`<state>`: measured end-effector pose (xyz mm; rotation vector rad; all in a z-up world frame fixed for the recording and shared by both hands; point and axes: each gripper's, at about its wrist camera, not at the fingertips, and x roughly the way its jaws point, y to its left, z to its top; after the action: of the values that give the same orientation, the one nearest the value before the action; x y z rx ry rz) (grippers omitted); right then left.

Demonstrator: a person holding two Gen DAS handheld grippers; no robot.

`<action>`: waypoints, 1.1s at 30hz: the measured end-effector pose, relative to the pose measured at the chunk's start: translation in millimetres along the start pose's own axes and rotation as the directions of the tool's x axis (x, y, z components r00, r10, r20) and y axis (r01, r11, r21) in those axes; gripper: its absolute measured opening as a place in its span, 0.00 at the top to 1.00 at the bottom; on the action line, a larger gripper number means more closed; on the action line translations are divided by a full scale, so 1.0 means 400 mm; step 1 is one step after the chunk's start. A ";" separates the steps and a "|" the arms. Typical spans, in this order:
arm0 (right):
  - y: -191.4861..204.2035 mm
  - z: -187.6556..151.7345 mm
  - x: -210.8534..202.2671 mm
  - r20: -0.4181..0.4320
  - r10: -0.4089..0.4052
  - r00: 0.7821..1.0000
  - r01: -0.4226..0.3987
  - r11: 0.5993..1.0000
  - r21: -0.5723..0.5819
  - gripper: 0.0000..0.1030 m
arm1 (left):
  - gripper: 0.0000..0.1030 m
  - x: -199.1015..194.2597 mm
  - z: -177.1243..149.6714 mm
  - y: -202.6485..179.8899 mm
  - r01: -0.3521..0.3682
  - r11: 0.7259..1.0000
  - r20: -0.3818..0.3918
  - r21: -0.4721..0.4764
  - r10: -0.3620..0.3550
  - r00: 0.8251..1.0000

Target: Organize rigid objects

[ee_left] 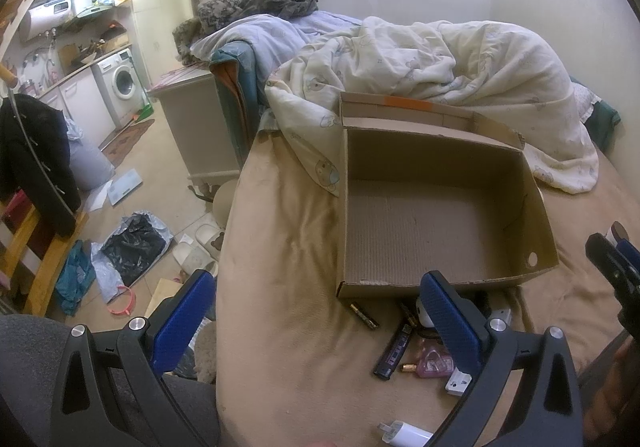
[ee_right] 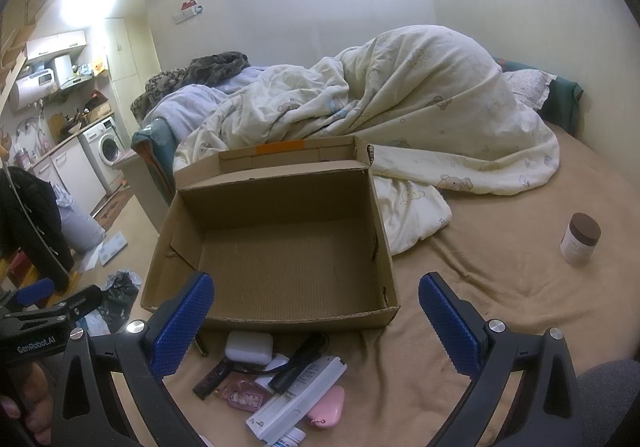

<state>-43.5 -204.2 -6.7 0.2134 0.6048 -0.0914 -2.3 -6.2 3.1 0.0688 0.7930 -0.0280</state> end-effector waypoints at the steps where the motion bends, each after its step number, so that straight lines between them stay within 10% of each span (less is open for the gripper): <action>1: 0.000 0.000 0.000 0.000 0.000 1.000 0.000 1.000 0.000 0.00 | 0.01 0.000 0.000 0.000 0.000 1.000 0.000 0.000 0.000 1.000; 33: 0.005 0.007 -0.008 0.011 0.002 1.000 -0.002 1.000 0.000 0.00 | 0.01 -0.020 0.017 0.012 -0.005 1.000 0.009 0.004 0.005 1.000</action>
<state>-44.3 -202.8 -2.3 0.2136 0.5933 -0.0911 -3.0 -1.9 13.8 0.0742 0.7843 -0.0255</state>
